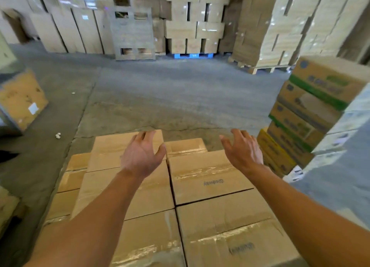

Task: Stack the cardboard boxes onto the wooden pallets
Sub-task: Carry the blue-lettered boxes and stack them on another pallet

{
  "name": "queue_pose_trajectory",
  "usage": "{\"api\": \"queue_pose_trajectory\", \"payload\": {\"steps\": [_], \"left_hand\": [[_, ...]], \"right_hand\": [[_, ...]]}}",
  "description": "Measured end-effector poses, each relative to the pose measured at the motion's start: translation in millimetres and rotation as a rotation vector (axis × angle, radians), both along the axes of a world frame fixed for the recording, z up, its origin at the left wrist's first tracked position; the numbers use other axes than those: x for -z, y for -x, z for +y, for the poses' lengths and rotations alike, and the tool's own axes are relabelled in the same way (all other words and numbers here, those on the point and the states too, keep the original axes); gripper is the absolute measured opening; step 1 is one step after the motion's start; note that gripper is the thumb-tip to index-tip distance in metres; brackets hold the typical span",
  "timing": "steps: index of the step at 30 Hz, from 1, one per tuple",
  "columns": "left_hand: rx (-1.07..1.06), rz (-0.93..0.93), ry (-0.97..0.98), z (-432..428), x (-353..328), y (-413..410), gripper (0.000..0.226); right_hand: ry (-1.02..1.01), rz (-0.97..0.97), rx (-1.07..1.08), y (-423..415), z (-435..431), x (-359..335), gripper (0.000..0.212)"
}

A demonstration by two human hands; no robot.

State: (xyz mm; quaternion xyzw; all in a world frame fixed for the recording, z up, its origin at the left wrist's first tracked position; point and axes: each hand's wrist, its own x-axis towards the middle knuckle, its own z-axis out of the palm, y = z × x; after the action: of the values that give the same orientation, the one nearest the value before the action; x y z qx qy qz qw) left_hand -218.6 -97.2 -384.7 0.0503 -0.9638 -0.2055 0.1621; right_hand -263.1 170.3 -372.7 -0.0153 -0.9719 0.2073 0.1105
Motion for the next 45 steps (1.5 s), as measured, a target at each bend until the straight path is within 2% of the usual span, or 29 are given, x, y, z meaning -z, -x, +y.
{"api": "queue_pose_trajectory", "payload": {"steps": [7,15,19,22,26,34,40,45], "left_hand": [[0.156,0.053,-0.023,174.3,-71.3,-52.2,0.058],[0.491,0.088,0.06,347.4,-112.8,-68.0,0.06],[0.656,0.073,0.115,421.0,-112.3,-55.5,0.057],[0.751,0.048,0.112,476.3,-99.9,-34.5,0.054],[0.866,0.001,0.107,555.4,-80.7,4.0,0.063],[1.111,-0.054,0.155,720.2,-42.9,83.9,0.056],[1.218,-0.225,0.184,819.3,29.0,119.3,0.061],[1.122,-0.37,0.183,884.4,119.1,159.3,0.067]], "right_hand": [[0.025,0.09,0.133,-98.0,175.4,-71.5,0.052],[0.053,0.141,0.343,-163.1,323.9,-93.9,0.056],[0.044,0.138,0.466,-182.3,387.4,-92.0,0.057],[0.034,0.108,0.541,-189.3,433.6,-83.1,0.059],[0.017,0.065,0.664,-181.7,497.8,-67.6,0.062],[0.082,0.007,0.918,-155.4,610.0,-28.8,0.063],[0.174,-0.196,1.059,-137.7,693.1,45.1,0.058],[0.286,-0.347,1.125,-107.3,768.3,131.0,0.059]]}}
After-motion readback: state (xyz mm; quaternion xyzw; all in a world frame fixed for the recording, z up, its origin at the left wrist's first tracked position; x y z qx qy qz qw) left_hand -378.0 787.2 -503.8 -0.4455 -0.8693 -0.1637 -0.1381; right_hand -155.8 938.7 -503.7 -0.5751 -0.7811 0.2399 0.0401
